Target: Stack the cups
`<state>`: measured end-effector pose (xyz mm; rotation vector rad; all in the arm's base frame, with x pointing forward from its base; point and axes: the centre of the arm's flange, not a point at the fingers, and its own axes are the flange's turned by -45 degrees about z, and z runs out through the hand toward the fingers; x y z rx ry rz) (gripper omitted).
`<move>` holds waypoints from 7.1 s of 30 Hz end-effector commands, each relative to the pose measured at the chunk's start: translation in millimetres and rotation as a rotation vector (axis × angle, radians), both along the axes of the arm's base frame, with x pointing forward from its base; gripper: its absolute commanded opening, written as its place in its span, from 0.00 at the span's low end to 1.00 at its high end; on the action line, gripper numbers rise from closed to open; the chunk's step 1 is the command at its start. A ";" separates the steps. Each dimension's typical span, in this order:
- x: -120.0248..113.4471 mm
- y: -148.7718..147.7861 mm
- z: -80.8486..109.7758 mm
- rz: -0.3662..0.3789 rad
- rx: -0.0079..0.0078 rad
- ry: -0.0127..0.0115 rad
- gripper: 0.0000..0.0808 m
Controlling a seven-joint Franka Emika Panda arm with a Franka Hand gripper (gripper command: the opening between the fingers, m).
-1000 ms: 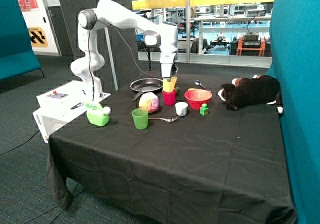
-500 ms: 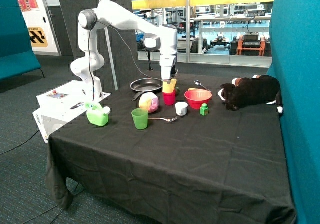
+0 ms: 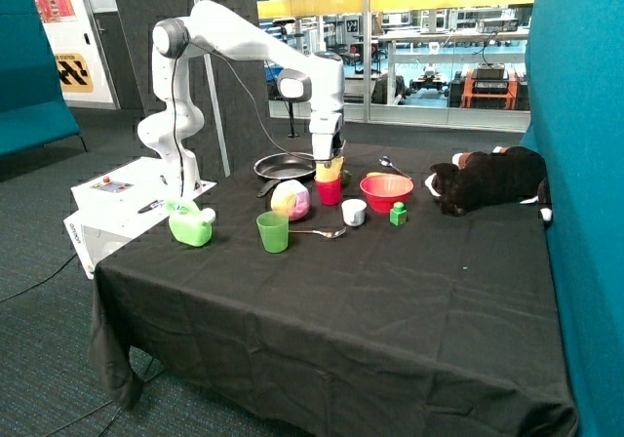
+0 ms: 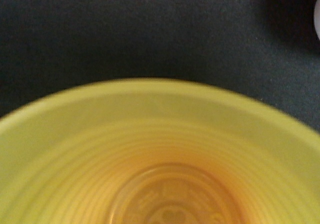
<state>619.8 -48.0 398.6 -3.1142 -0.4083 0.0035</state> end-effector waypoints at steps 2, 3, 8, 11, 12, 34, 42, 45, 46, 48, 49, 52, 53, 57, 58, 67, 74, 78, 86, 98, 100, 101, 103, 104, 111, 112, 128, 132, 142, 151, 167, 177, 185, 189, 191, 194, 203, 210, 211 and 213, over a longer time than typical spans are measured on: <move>-2.1 0.1 -8.6 -0.001 -0.0004 -0.0023 0.00; -2.3 1.3 -10.4 -0.002 -0.0004 -0.0023 0.00; -2.4 6.2 -15.2 0.002 -0.0004 -0.0023 0.00; -2.1 10.8 -18.2 0.006 -0.0004 -0.0023 0.00; -1.9 11.8 -19.0 0.005 -0.0004 -0.0023 0.00; -13.2 13.4 -29.9 -0.008 -0.0004 -0.0023 0.27; -23.2 1.8 -26.7 0.010 -0.0004 -0.0023 0.50; -28.8 -0.8 -28.2 0.013 -0.0004 -0.0023 0.55; -30.6 -1.6 -29.1 0.013 -0.0004 -0.0023 0.56; -34.6 -2.5 -31.4 0.016 -0.0004 -0.0023 0.59; -36.0 -2.7 -32.3 0.018 -0.0004 -0.0023 0.60; -40.2 -3.7 -34.3 0.021 -0.0004 -0.0023 0.62; -41.1 -4.0 -34.7 0.022 -0.0004 -0.0023 0.62; -43.5 -3.9 -37.2 0.025 -0.0004 -0.0023 0.65; -43.5 -3.6 -37.5 0.025 -0.0004 -0.0023 0.65; -39.7 3.5 -38.8 0.037 -0.0004 -0.0023 0.68; -37.3 8.1 -37.9 0.044 -0.0004 -0.0023 0.71; -37.4 9.2 -36.3 0.043 -0.0004 -0.0023 0.73; -38.3 3.4 -30.9 0.033 -0.0004 -0.0023 0.75; -38.6 0.0 -14.8 0.037 -0.0004 -0.0023 0.72; -38.4 0.2 -12.1 0.037 -0.0004 -0.0023 0.72; -38.4 0.3 -10.8 0.039 -0.0004 -0.0023 0.72; -38.5 -0.4 -6.5 0.037 -0.0004 -0.0023 0.71; -38.6 -1.0 -4.3 0.037 -0.0004 -0.0023 0.71; -42.3 -12.5 9.6 0.021 -0.0004 -0.0023 0.70; -44.4 -16.7 11.1 0.009 -0.0004 -0.0023 0.69; -75.0 -74.5 16.2 -0.102 -0.0005 -0.0023 0.64; -82.9 -88.5 17.4 -0.133 -0.0006 -0.0023 0.63; -92.0 -116.1 20.7 -0.171 -0.0006 -0.0023 0.63; -89.5 -128.0 22.7 -0.192 -0.0006 -0.0023 0.62; -79.0 -160.1 15.4 -0.220 -0.0007 -0.0023 0.60; -80.0 -177.0 10.1 -0.243 -0.0007 -0.0022 0.61; -77.2 -189.6 7.2 -0.273 -0.0007 -0.0022 0.61; -74.4 -196.7 2.8 -0.290 -0.0008 -0.0022 0.60; -72.5 -199.4 -0.2 -0.304 -0.0008 -0.0022 0.60; -69.5 -202.6 -5.4 -0.307 -0.0008 -0.0022 0.59; -66.2 -203.5 -15.5 -0.307 -0.0008 -0.0022 0.59; -60.3 -204.1 -19.7 -0.302 -0.0008 -0.0022 0.58; -59.3 -204.3 -20.7 -0.303 -0.0008 -0.0022 0.58; -58.3 -204.6 -21.9 -0.303 -0.0008 -0.0022 0.58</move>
